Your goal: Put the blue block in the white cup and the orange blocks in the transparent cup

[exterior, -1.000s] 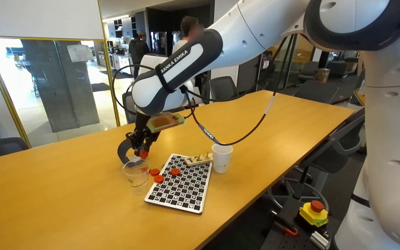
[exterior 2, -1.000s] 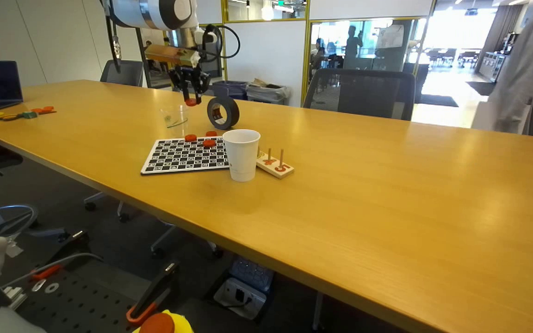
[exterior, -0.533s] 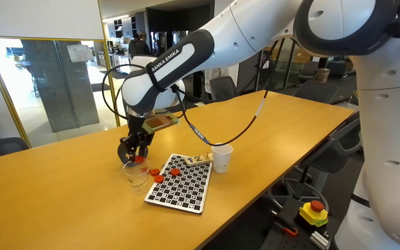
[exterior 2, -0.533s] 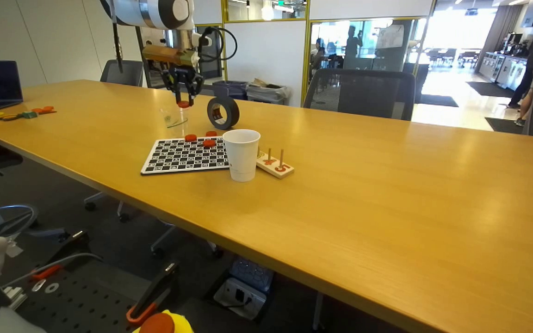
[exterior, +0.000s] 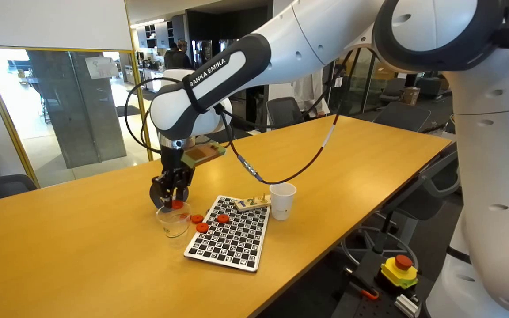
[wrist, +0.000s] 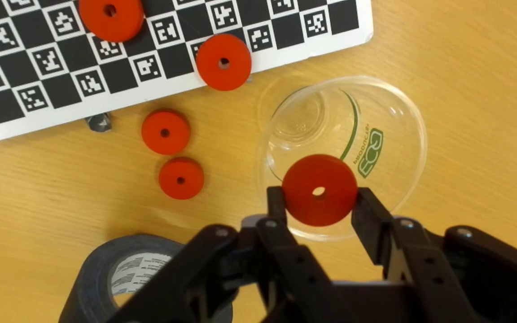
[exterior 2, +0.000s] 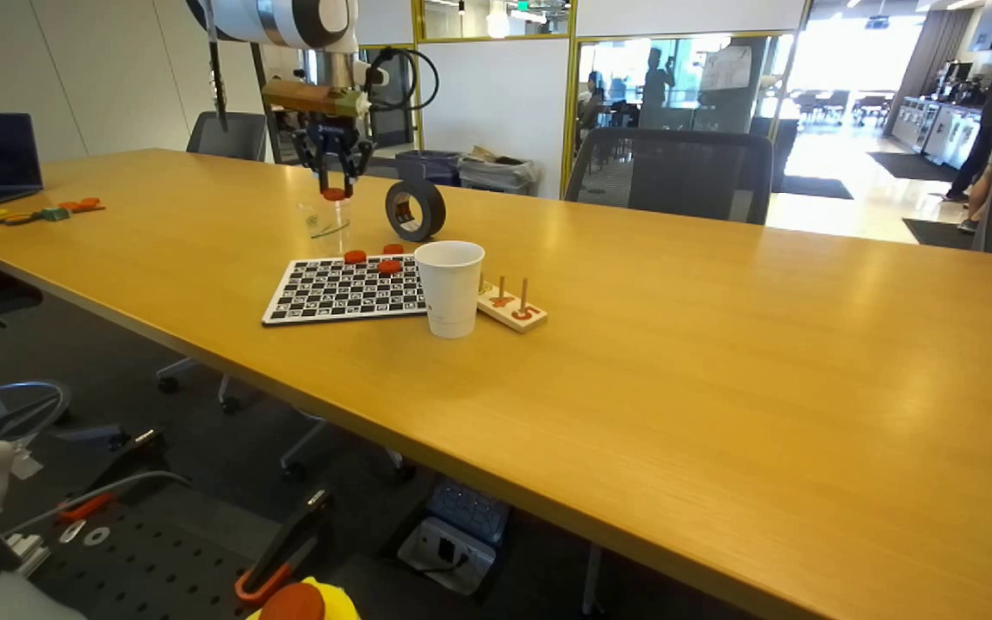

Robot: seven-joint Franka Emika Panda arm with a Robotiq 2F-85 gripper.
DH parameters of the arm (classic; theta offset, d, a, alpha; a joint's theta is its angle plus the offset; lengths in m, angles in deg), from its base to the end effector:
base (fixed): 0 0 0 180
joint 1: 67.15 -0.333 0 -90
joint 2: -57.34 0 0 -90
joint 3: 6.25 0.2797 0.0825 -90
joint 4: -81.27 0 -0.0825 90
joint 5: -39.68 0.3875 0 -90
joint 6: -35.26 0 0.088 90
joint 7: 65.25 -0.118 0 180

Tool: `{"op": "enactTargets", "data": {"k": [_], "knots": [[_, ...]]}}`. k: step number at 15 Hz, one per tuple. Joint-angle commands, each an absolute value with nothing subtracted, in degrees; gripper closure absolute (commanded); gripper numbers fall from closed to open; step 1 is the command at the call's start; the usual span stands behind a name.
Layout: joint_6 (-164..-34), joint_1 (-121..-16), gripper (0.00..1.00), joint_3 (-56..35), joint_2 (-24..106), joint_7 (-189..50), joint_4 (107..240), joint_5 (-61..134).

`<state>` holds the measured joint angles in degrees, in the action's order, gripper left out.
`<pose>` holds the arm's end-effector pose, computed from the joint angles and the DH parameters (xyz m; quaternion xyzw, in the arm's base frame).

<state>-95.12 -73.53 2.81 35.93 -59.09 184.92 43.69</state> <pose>0.6198 0.1683 0.3019 -0.9845 -0.1592 -0.0435 0.0599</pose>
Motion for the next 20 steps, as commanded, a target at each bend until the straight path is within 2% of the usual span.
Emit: {"op": "enactTargets", "data": {"k": [1,2,4,7,8,14,20], "knots": [[-92.32,-73.24,0.61,3.28,35.04,-56.76,182.26,44.93],[-92.06,-74.18,0.33,2.24,35.33,-59.01,182.39,42.52],[-92.65,-74.85,0.25,1.49,36.23,-60.25,183.25,40.13],[-92.65,-75.38,0.03,0.69,37.48,-62.06,184.45,36.97],[-92.58,-75.86,0.00,-0.02,38.21,-64.06,185.12,35.09],[-93.70,-77.35,0.00,-3.81,42.07,-80.05,190.86,27.69],[-96.17,-76.44,0.00,-5.28,43.16,-92.60,197.52,29.58]]}}
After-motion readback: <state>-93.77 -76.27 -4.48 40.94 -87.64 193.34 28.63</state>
